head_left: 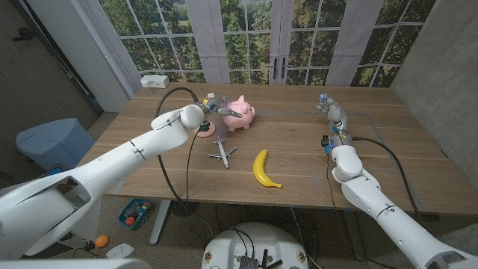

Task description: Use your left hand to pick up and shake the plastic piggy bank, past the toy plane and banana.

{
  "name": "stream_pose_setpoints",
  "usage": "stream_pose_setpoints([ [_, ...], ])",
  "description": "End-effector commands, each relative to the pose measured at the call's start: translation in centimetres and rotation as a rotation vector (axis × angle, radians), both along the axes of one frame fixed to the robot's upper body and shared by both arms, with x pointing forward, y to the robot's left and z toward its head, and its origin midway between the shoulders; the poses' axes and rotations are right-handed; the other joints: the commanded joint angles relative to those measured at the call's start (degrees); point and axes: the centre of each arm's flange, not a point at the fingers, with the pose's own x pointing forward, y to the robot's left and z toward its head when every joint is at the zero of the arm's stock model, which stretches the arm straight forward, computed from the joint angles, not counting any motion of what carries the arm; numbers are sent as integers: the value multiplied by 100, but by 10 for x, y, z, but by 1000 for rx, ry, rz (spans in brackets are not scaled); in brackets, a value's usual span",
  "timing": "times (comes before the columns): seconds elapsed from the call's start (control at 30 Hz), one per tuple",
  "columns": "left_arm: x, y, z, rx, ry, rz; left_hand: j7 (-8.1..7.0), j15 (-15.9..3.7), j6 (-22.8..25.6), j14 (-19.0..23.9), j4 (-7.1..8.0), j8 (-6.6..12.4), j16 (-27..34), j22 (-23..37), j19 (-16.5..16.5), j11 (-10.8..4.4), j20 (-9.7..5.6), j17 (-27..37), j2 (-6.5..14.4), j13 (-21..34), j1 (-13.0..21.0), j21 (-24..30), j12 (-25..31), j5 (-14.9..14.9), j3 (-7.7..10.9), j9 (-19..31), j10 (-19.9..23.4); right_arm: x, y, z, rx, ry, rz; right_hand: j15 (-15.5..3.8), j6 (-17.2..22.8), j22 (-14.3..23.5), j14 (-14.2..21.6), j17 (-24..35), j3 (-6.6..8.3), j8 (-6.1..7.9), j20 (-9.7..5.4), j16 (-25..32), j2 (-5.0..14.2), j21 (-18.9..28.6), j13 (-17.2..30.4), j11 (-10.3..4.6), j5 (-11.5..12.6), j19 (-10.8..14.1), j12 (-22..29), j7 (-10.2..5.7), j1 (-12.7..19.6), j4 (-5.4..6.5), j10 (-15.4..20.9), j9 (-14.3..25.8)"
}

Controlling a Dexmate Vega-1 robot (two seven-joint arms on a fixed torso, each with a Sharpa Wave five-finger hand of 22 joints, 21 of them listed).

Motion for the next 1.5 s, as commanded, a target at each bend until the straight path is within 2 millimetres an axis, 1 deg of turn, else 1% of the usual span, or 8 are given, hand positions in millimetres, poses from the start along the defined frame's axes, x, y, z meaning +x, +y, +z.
stream_pose_setpoints([
  [0.03, -13, 7, 1, -60, -60, -49, -41, -6, -751, -757, -13, -8, -47, 7, -482, -19, -46, 2, 41, -31, -196, -319, 30, -12, 4, 0, -788, -3, 3, -2, -3, 1, -2, -3, -12, 34, 61, 31, 10, -14, -22, -33, -14, -27, 18, 19, 30, 29, -24, -13, 43, 46, 36, 17],
  [0.17, -18, 12, 1, -117, -107, -88, -41, -50, -977, -1098, 22, -8, -53, 8, -583, -55, -96, -3, 57, -42, -343, -426, 36, -24, -26, -2, -1045, -3, 4, -2, -7, 2, 2, -13, -14, 34, 46, 31, 7, -15, -27, -43, -16, -35, 18, 25, 29, 25, -26, -18, 38, 48, 33, 17],
  [0.3, -23, 18, 0, -184, -151, -137, 36, -176, -832, -1160, 78, 81, -6, 8, -490, -93, -292, -12, 83, -55, -510, -443, 99, -22, -66, -7, -1010, -4, 5, -2, -7, 4, 7, -9, -13, 35, 49, 32, -3, -15, -35, -46, -26, -40, 18, 21, 25, 26, -26, -21, 25, 55, 32, 17],
  [0.6, -28, 26, -2, -372, -231, -310, 500, -448, 45, -676, 181, 255, 131, -11, 132, -325, -734, -52, 334, -106, -946, -424, 258, 14, -80, -47, -388, -4, 6, -2, -6, -1, 30, -38, -1, 35, 47, 24, -102, -13, -91, -76, -106, -53, 15, 4, -13, 54, -37, -12, -116, 124, 14, 18],
  [0.7, -29, 28, -3, -433, -258, -361, 526, -499, 238, -522, 232, 249, 151, -18, 305, -386, -895, -49, 489, -115, -1071, -425, 272, 28, -47, -57, -212, -4, 7, 0, -14, -2, 40, -106, 8, 33, 3, 27, -131, -12, -188, -103, -85, -60, 10, -40, -24, 68, -56, -26, -183, 176, -27, 18],
  [0.9, -27, 35, -7, -573, -298, -481, 567, -617, 907, -92, 572, 225, 178, -35, 750, -334, -1184, -38, 1174, -130, -1439, -467, 291, 99, 283, -72, 325, -4, 8, 2, -18, -3, 64, -256, -80, 21, -159, 48, -154, -48, -382, -188, 22, -122, -15, -186, -8, 17, -129, -112, -360, 379, -190, 8],
  [1.13, -27, 45, -12, -672, -311, -597, 549, -708, 1162, 152, 1114, 114, 163, -38, 1000, -284, -1371, -31, 1270, -133, -1585, -520, 254, 232, 948, -69, 612, -5, 9, 4, -13, -21, 74, -315, -119, 12, -205, 56, -156, -59, -482, -220, 34, -147, -30, -227, 6, 16, -153, -127, -444, 488, -245, 2],
  [1.5, -31, 74, -19, -816, -313, -740, 591, -719, 1372, 358, 1366, 104, 164, -48, 1159, -269, -1430, -39, 1241, -134, -1606, -562, 241, 287, 1395, -69, 806, -19, 7, 3, 6, -46, -17, -292, -117, 3, -184, 47, -199, -53, -471, -241, -48, -156, -45, -212, 9, 71, -149, -101, -547, 574, -234, -2],
])
